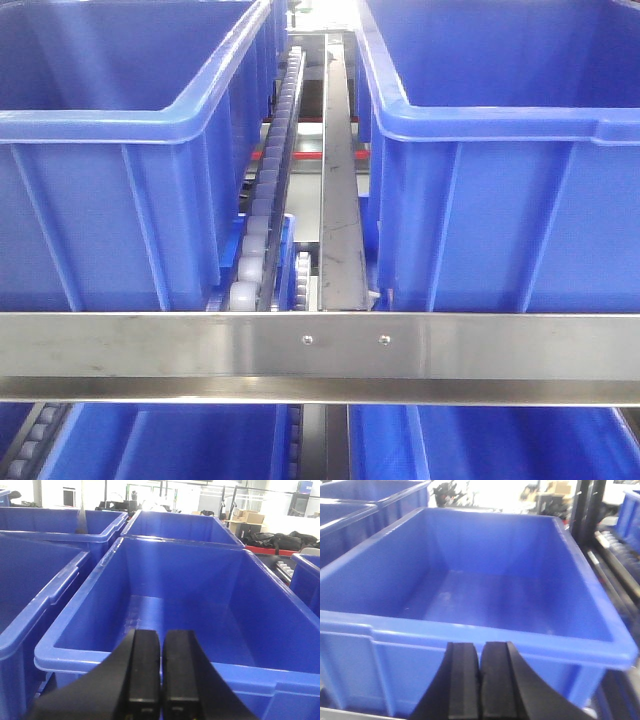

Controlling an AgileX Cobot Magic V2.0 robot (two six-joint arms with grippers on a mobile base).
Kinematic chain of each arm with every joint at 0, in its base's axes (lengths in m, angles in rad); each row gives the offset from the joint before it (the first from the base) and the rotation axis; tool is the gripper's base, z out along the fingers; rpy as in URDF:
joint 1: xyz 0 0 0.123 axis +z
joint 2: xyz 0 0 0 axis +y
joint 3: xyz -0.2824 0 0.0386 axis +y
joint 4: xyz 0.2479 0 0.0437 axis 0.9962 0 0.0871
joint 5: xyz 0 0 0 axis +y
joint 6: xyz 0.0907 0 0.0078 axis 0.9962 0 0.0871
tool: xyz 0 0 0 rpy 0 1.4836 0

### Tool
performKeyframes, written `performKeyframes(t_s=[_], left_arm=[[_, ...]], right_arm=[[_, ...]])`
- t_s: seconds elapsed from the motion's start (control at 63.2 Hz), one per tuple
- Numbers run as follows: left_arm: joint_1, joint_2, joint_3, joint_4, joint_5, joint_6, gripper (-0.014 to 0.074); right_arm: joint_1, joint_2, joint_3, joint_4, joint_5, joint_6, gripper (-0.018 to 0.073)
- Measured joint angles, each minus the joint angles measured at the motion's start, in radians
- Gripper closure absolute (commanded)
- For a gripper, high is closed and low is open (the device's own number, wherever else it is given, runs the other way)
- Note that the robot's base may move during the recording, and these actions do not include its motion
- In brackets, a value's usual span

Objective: Pick and sort blue part to right shelf

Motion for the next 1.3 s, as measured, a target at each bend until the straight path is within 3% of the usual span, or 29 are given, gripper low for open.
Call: performKeyframes(t_s=[0.332,1.187,1.298], left_arm=[[0.000,-0.002,0.000,0.000,0.001,0.000,0.0473],[0.000,-0.002,0.009,0.000,0.001,0.000,0.0473],[-0.002,-0.014,0.059,0.058,-0.008,0.000,0.0473]], right_arm=[[-0.052,-0.018,0.083,0.006,-0.142,0.000,0.0501],[-0.052,-0.018,0.085,0.021,-0.142,0.000,0.0501],[-0.052,-0.018,0.085,0.021,-0.142,0.000,0.0501]])
